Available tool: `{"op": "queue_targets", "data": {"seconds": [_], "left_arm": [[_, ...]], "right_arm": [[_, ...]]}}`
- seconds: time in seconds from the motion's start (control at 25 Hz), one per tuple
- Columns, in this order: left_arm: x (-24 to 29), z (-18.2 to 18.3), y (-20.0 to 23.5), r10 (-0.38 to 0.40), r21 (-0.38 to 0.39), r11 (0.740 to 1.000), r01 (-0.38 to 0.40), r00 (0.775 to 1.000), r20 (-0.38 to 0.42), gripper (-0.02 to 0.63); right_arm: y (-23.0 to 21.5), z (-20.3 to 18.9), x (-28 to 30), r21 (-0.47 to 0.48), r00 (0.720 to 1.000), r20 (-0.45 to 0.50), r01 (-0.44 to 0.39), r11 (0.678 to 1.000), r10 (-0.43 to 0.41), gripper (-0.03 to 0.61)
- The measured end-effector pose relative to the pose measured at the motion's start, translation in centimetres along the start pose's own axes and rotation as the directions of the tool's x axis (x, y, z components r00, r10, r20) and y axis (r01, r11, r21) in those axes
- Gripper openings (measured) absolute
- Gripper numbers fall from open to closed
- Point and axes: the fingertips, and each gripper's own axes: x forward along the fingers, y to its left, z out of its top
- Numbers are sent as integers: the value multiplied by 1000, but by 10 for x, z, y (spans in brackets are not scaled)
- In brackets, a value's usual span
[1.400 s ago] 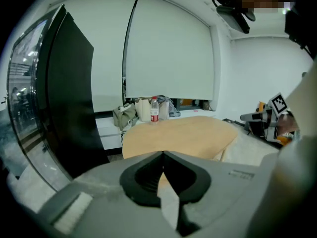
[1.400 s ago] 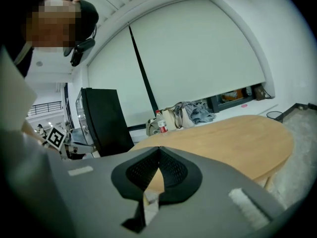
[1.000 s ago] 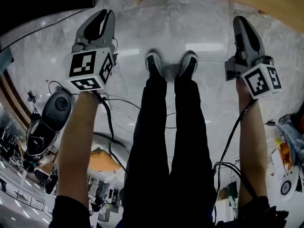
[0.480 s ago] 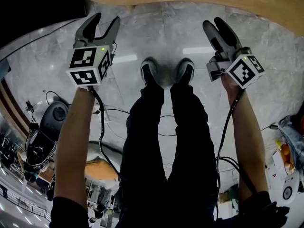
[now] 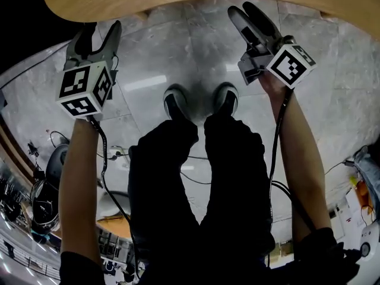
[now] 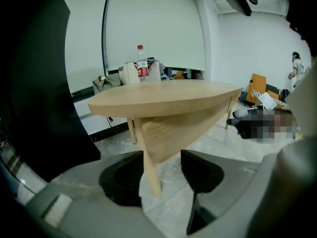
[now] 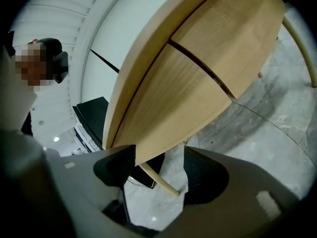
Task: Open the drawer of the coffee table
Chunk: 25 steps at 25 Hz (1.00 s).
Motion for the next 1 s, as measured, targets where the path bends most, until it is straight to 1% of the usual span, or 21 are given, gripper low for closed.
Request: {"op": "queue_targets", "data": {"seconds": [0.12,0.24,0.32,0.44,0.56,0.68,0.8,0.92,1.0], "left_arm": [[6,-3,-5,8,-1,1000,-8,1000,13,242],[11,3,-6,7,6,1000,-7,1000,29,242],[13,7,-5,6,12,1000,-6,999,37,242],[16,10,-2,5,19,1000,-6,999,36,242],[20,6,-1,3,26,1000,-4,1000,25,242],[21,6,-1,4,10,1000,-4,1000,23,242],[23,8,-1,-4,-5,1000,4,1000,29,242],[23,8,-3,-19,-2,1000,19,1000,21,242],[19,7,-3,-27,-13,1000,27,1000,2,242]], "right_arm": [[-7,7,12,-24,998,22,-59,998,60,352],[-14,17,20,-6,995,56,-86,996,86,410],[-15,22,23,8,991,80,-107,994,106,434],[-20,30,23,9,988,105,-119,993,117,445],[-36,40,12,28,984,154,-95,995,89,449],[-39,49,8,53,975,190,-129,990,117,454],[-35,57,11,68,966,204,-175,982,158,454],[-33,59,9,94,964,212,-182,979,159,454],[-29,57,7,106,967,206,-173,979,148,457]]}}
